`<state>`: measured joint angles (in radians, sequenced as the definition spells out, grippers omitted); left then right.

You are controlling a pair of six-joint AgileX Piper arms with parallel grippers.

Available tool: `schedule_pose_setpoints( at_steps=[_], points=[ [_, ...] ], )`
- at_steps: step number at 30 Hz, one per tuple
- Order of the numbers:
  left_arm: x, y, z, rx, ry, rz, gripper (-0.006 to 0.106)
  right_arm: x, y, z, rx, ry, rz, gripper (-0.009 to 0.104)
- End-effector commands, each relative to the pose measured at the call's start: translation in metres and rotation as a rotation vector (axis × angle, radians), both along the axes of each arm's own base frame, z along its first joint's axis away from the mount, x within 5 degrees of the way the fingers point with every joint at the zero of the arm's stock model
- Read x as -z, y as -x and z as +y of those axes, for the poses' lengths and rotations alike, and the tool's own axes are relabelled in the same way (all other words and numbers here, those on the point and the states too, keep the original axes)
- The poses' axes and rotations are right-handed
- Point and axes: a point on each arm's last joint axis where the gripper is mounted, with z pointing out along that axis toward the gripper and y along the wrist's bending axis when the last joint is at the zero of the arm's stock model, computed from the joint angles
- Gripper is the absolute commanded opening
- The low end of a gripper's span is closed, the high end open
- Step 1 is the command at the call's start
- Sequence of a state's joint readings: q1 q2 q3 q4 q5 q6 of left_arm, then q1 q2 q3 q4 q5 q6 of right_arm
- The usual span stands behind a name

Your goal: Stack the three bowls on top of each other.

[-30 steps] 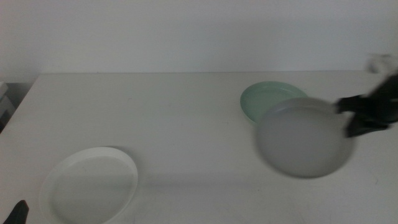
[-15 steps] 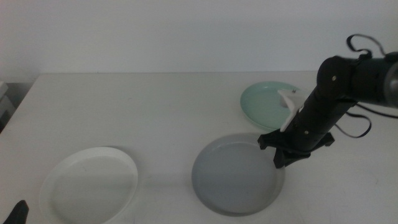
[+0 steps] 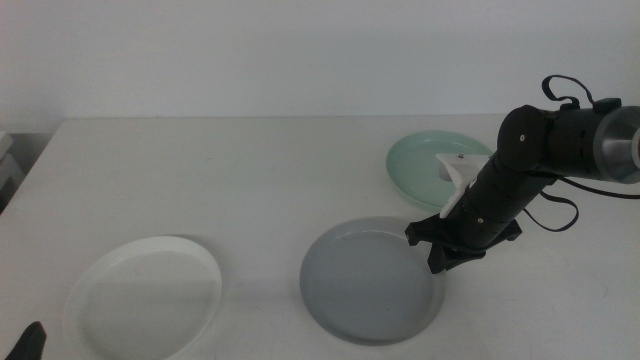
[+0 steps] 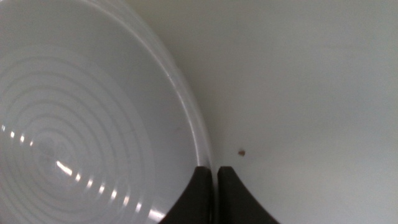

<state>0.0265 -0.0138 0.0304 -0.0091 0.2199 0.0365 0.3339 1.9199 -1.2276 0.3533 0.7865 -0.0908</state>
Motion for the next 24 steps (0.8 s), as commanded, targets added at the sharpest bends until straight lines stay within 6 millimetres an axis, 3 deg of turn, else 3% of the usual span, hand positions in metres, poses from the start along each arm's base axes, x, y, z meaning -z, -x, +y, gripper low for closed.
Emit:
schedule_pose_setpoints(
  at_steps=[1,8,12,19,24],
  points=[
    [-0.009,0.000,0.000,0.004,0.014,-0.091,0.105,-0.024,-0.005,0.003,-0.001,-0.036,-0.092,0.006],
    [-0.009,0.000,0.000,0.004,0.014,-0.091,0.105,-0.027,-0.006,0.003,-0.003,-0.038,-0.099,0.041],
    [-0.009,0.000,0.000,0.004,0.014,-0.091,0.105,-0.051,-0.012,0.004,0.000,-0.059,-0.149,0.056],
    [-0.009,0.000,0.000,0.004,0.014,-0.091,0.105,-0.116,-0.029,-0.009,0.106,-0.076,-0.294,0.057],
    [-0.009,0.000,0.000,0.004,0.014,-0.091,0.105,-0.143,-0.050,-0.034,0.187,0.036,-0.367,0.057]
  ],
)
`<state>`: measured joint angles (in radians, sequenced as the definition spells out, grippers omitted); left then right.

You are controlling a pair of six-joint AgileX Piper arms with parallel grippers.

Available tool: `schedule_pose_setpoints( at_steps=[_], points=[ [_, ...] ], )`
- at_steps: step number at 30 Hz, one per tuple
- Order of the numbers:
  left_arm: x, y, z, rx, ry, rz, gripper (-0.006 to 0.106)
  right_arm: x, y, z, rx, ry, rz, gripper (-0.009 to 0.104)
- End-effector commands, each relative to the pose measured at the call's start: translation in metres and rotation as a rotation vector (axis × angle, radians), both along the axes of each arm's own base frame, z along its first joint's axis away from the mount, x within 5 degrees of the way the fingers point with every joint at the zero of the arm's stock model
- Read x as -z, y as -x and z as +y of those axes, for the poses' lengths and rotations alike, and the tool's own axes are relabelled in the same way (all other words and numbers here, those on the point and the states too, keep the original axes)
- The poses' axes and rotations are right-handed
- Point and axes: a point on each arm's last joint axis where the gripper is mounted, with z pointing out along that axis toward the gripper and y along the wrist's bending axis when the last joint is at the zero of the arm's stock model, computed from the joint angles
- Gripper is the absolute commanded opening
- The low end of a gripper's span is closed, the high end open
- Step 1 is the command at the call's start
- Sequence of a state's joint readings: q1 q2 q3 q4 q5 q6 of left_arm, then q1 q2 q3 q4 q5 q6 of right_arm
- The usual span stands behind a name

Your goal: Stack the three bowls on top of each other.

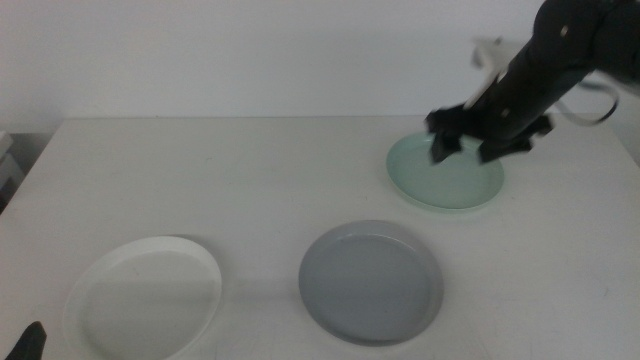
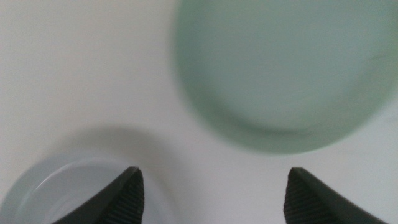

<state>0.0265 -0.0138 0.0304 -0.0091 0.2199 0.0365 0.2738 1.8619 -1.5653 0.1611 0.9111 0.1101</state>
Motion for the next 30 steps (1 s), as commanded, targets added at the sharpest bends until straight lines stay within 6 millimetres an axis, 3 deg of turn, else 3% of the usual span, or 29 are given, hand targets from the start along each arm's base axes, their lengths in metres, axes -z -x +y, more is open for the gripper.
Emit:
schedule_pose_setpoints(
  at_steps=[1,8,15,24,30],
  points=[
    [-0.009,0.000,0.000,0.004,0.014,-0.091,0.105,-0.040,-0.008,-0.019,0.072,0.033,-0.116,0.057],
    [-0.009,0.000,0.000,0.004,0.014,-0.091,0.105,-0.037,-0.050,-0.052,0.169,0.084,-0.116,0.057],
    [-0.009,0.000,0.000,0.004,0.014,-0.091,0.105,0.003,-0.089,-0.078,0.221,0.111,-0.078,0.057],
    [-0.009,0.000,0.000,0.004,0.014,-0.091,0.105,0.060,-0.113,-0.084,0.218,0.133,-0.006,0.054],
    [-0.009,0.000,0.000,0.004,0.014,-0.091,0.105,0.079,-0.120,-0.084,0.219,0.132,-0.011,0.038]
  ],
)
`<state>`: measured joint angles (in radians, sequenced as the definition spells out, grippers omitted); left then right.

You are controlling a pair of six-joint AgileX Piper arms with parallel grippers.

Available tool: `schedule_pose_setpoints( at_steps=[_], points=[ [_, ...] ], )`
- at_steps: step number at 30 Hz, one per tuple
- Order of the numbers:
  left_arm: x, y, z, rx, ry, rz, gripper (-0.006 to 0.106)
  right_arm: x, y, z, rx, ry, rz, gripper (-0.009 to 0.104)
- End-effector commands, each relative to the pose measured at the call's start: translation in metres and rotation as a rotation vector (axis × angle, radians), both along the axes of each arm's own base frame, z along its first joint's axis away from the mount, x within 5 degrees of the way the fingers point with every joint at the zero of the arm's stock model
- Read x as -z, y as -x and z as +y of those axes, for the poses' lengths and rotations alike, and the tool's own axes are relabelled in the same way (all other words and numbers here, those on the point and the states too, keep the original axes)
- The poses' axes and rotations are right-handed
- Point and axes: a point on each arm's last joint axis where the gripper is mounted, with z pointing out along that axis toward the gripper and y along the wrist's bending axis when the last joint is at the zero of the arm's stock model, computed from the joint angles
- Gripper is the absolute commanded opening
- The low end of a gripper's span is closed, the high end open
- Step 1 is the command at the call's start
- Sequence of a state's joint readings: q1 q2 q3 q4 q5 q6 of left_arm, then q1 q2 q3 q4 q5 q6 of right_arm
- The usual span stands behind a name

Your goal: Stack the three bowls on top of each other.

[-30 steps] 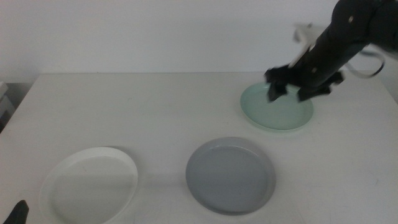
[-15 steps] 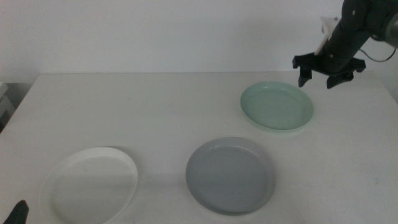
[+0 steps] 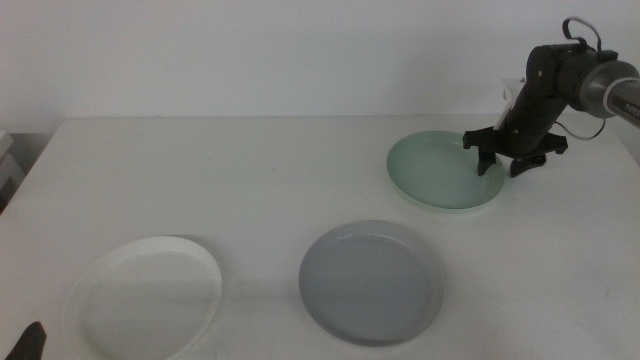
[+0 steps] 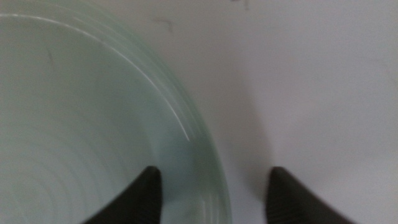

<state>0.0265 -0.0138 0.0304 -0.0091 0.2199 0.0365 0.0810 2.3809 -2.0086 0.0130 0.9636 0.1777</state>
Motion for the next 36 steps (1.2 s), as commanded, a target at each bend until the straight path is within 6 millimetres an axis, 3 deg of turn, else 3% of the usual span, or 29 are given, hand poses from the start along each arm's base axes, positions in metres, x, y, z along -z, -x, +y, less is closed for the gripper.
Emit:
schedule_pose_setpoints(
  at_steps=[1,5,8,12,16,22,28,36],
  points=[
    [-0.009,0.000,0.000,0.004,0.014,-0.091,0.105,-0.038,-0.005,-0.004,-0.004,0.006,-0.131,0.032],
    [-0.009,0.000,0.000,0.004,0.014,-0.091,0.105,-0.040,-0.006,-0.004,-0.003,0.005,-0.147,-0.001],
    [-0.009,0.000,0.000,0.004,0.014,-0.091,0.105,-0.052,-0.003,-0.005,-0.002,0.003,-0.166,-0.001],
    [-0.009,0.000,0.000,0.004,0.014,-0.091,0.105,-0.087,0.011,-0.002,0.006,-0.045,-0.236,-0.001],
    [-0.009,0.000,0.000,0.004,0.014,-0.091,0.105,-0.122,0.039,0.006,-0.029,-0.103,-0.326,-0.001],
    [-0.009,0.000,0.000,0.004,0.014,-0.091,0.105,-0.148,0.095,0.027,-0.091,-0.174,-0.390,-0.001],
    [-0.009,0.000,0.000,0.004,0.014,-0.091,0.105,-0.149,0.145,0.066,-0.222,-0.199,-0.371,-0.001],
    [-0.009,0.000,0.000,0.004,0.014,-0.091,0.105,-0.104,0.183,0.107,-0.340,-0.199,-0.274,-0.001]
  ],
)
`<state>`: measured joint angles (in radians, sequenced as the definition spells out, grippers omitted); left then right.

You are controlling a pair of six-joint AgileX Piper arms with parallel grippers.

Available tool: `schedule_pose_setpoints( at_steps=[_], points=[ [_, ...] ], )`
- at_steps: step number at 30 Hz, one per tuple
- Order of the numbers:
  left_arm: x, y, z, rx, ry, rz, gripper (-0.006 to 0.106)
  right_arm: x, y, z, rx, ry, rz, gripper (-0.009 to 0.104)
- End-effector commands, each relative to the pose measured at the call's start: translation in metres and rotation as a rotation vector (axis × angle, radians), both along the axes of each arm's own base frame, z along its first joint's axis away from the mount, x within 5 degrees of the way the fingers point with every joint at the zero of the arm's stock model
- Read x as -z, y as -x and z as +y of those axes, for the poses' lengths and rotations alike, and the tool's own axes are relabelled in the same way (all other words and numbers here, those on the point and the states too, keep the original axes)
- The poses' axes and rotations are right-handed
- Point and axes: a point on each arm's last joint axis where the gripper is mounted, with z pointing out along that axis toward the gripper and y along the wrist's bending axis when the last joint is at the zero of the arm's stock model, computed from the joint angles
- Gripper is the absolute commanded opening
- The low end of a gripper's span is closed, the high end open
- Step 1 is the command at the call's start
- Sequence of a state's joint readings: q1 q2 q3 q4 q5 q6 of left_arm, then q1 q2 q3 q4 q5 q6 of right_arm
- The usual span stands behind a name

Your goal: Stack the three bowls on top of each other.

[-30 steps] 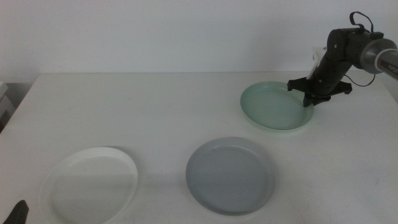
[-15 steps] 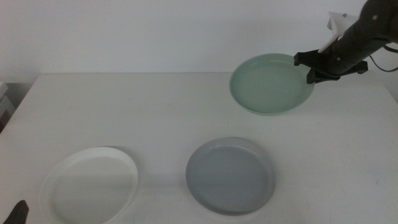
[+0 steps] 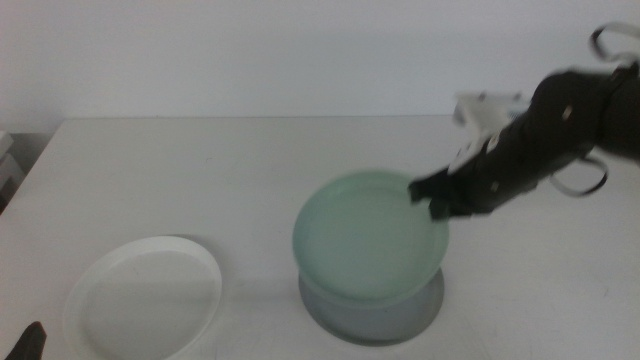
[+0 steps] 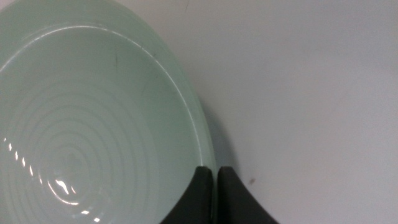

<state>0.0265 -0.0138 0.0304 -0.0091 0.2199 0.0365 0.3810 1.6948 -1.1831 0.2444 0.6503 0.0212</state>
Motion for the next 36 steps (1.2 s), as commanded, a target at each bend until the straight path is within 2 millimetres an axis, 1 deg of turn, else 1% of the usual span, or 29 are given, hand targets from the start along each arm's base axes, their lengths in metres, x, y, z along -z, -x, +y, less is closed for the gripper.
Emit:
schedule_pose_setpoints(
  at_steps=[1,5,11,14,19,20,23,26,29,32,33,36],
  points=[
    [-0.009,0.000,0.000,0.004,0.014,-0.091,0.105,-0.015,0.005,0.007,-0.009,-0.041,-0.117,-0.001],
    [-0.009,0.000,0.000,0.004,0.014,-0.091,0.105,0.005,0.007,0.007,0.008,-0.038,-0.099,-0.001],
    [-0.009,0.000,0.000,0.004,0.014,-0.091,0.105,0.025,0.003,0.009,0.012,-0.020,-0.054,-0.001],
    [-0.009,0.000,0.000,0.004,0.014,-0.091,0.105,0.032,0.002,0.010,0.008,-0.010,-0.037,-0.001],
    [-0.009,0.000,0.000,0.004,0.014,-0.091,0.105,0.033,0.001,0.009,0.002,0.000,-0.037,0.001],
    [-0.009,0.000,0.000,0.004,0.014,-0.091,0.105,0.033,0.002,0.009,0.000,0.003,-0.026,0.010],
    [-0.009,0.000,0.000,0.004,0.014,-0.091,0.105,0.030,0.004,0.009,-0.004,0.002,-0.029,0.021],
    [-0.009,0.000,0.000,0.004,0.014,-0.091,0.105,0.020,0.006,0.008,-0.023,0.000,-0.057,0.037],
    [-0.009,0.000,0.000,0.004,0.014,-0.091,0.105,-0.003,0.013,0.005,-0.035,-0.016,-0.095,0.052],
    [-0.009,0.000,0.000,0.004,0.014,-0.091,0.105,-0.034,0.026,0.000,-0.089,-0.017,-0.178,0.059],
    [-0.009,0.000,0.000,0.004,0.014,-0.091,0.105,-0.043,0.031,-0.002,-0.110,-0.014,-0.207,0.059],
    [-0.009,0.000,0.000,0.004,0.014,-0.091,0.105,-0.084,0.054,-0.012,-0.161,-0.026,-0.329,0.059]
  ],
)
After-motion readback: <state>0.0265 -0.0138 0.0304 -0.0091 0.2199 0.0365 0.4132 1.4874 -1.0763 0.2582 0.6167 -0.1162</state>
